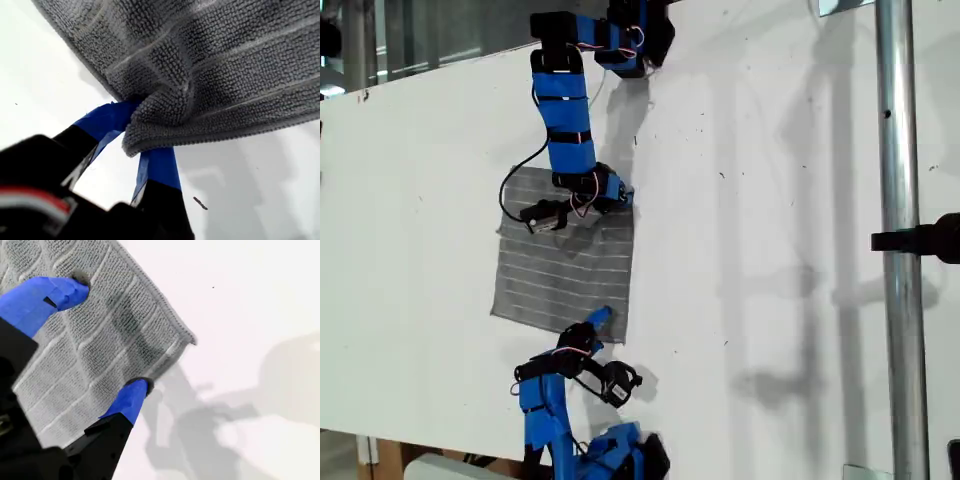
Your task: Grasp corners of a towel and fold twice.
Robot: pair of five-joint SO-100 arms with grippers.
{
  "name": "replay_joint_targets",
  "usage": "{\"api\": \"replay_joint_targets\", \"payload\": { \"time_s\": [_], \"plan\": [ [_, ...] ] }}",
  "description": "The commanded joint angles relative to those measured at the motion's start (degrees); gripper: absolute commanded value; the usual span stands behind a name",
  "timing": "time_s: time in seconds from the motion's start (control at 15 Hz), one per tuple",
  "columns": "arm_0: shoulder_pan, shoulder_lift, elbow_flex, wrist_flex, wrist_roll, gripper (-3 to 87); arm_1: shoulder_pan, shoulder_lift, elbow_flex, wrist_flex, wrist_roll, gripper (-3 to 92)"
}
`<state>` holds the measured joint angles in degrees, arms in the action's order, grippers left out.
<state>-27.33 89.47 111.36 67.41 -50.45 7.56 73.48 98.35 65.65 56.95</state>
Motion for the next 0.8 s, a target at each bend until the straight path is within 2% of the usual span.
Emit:
{"api": "replay_joint_targets", "payload": {
  "time_s": [0.0, 0.07, 0.27, 0.4, 0.6, 0.73],
  "plan": [
    [0.9, -1.8, -2.5, -1.0, -1.5, 32.5, -1.7, 0.8, -1.8, 0.3, 0.6, -0.2],
    [0.6, -2.8, -2.5, -1.3, -2.5, 29.1, -1.8, 1.1, -1.9, 0.4, 0.6, -0.2],
    [-0.9, -5.8, -2.5, -1.0, -6.2, 7.5, -2.0, 1.8, -1.9, 1.1, 0.9, -0.2],
    [-1.1, -7.6, -2.6, -0.9, -6.3, -1.8, -2.1, 2.2, -1.9, 1.3, 0.9, -0.2],
    [0.7, -6.8, -3.1, 0.9, -6.5, -3.0, -2.1, 2.9, -2.1, 2.0, 0.9, -0.2],
    [6.0, -2.6, -6.6, 6.0, -6.1, -3.0, -3.5, 6.1, -4.2, 5.6, 1.3, -0.2]
  ]
}}
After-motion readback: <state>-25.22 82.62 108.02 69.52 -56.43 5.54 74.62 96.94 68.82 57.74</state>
